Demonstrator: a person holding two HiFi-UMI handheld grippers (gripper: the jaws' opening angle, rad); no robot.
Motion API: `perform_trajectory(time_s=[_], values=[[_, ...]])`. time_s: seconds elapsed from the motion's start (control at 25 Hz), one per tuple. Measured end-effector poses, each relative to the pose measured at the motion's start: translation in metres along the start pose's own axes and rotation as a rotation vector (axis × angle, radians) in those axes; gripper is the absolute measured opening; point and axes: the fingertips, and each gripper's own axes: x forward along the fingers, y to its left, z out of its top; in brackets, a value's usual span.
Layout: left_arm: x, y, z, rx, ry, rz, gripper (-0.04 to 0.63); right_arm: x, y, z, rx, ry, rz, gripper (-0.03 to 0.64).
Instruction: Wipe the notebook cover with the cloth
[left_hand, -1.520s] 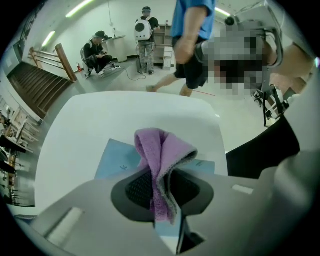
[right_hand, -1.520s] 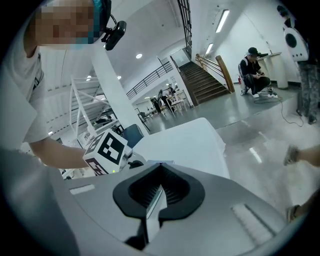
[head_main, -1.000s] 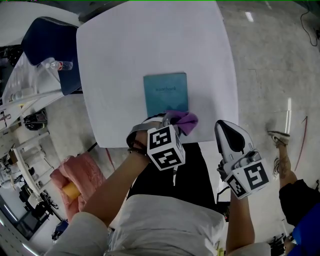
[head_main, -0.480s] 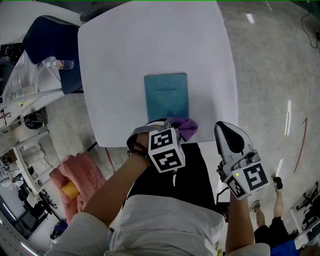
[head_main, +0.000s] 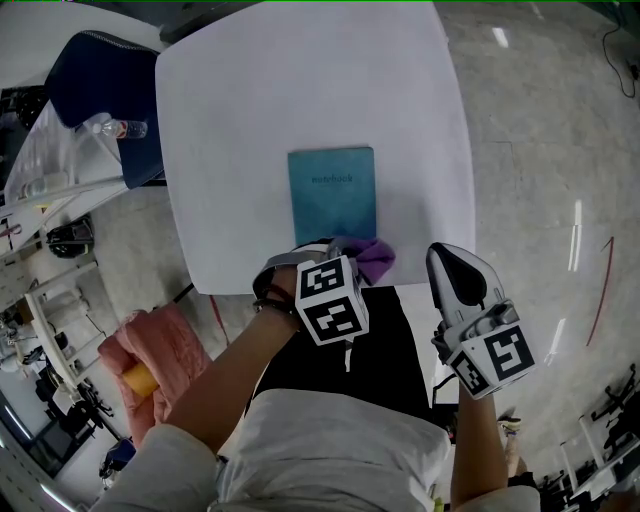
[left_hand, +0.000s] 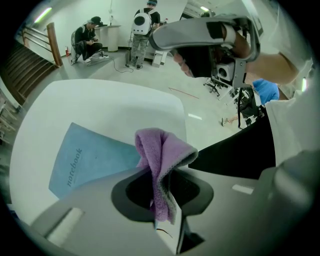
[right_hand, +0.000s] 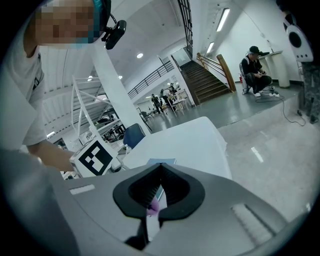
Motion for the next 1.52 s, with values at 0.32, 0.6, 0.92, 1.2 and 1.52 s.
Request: perform_trajectory(time_s=[0.32,0.6,0.92,1.2,1.52], values=[[-0.004,0.002,0.001,-0.016,-0.073,-0.006,0.077,0.004,0.001,0.003,-0.007,0.013,0.006,0.014],[-0.015,0.008,0.002,-0.044,-0.146,-0.005,0.075,0.012,0.010,0.007,-0.013,0.027,0.016,0.014],[-0.049,0.027,-0.011,-0.116,-0.225,0.043,0.077,0.010,0.020,0.026,-0.043,0.010,-0.002,0.014],[-0.096,0.044,-0.009,-0.218,-0.372,0.114,0.077,0.008,0.030,0.043,-0.072,-0.005,-0.003,0.014],[-0.177,0.062,-0.001,-0.310,-0.629,0.230,0.077,-0.002,0.054,0.077,-0.136,-0.027,-0.002,0.014]])
